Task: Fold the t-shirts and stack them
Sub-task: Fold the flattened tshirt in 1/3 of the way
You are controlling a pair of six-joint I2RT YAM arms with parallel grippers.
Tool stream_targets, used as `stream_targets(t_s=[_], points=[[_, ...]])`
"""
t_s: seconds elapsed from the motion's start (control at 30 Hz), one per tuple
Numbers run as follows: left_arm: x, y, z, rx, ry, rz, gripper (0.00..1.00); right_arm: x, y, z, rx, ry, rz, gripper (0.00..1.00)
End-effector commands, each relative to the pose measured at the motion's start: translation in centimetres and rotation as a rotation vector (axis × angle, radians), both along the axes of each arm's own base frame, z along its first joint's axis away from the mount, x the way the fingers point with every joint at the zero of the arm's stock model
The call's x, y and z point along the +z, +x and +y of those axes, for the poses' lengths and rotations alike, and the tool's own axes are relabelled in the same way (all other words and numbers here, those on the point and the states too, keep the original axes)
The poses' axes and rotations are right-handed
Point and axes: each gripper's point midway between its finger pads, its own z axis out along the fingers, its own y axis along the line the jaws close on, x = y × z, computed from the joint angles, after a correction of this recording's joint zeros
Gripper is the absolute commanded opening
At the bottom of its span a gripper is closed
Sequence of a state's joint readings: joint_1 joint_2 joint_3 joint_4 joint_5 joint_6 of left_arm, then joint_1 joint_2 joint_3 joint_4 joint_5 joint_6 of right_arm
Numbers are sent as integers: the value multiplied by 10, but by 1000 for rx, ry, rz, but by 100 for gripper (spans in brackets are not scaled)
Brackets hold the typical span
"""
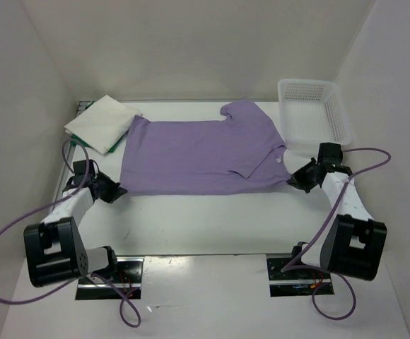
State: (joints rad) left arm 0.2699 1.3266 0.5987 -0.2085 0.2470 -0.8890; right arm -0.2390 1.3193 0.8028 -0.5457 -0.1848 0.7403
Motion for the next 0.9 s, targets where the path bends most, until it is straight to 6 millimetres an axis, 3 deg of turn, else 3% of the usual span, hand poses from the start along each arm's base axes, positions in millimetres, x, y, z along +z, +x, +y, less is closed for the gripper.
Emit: stream_targets(t_s=[0.0, 0.1, 0.27, 0.33, 0.47, 0.53, 0.57, 0.6, 0.63, 0.7, 0.77, 0.83, 0.87], points=[[16, -28, -6, -31, 17, 2, 0, 21, -36, 24, 28, 112, 33, 0], [28, -39, -14, -7, -19, -21, 1, 33, -55, 13, 52, 32, 83, 0], [23, -58, -28, -9, -97, 65, 1, 40, -64, 10, 82, 0, 103, 0], [29, -59, -24, 8, -88, 74, 1, 44, -67, 0, 72, -56, 123, 0], [39, -62, -17, 33, -70, 107, 1, 46, -77, 0, 104, -100, 181, 0], [43, -60, -14, 26, -57, 95, 17, 48, -75, 0, 117, -116, 173, 11], [47, -57, -10, 35, -38, 85, 29, 52, -73, -1, 116, -119, 163, 29], [47, -57, -10, 35, -37, 85, 42, 52, -73, -1, 124, -123, 162, 37], [50, -54, -4, 53, -24, 76, 64, 55, -71, -6, 113, -148, 156, 44], [59, -47, 3, 62, 1, 51, 86, 65, -62, -11, 115, -187, 121, 56], [68, -40, 10, 54, 46, 18, 100, 79, -54, -16, 105, -229, 88, 58], [85, -26, 17, 52, 82, -48, 100, 90, -38, -7, 163, -230, 18, 58], [86, -21, 13, 24, 66, -67, 100, 89, -31, 8, 238, -205, -7, 51]])
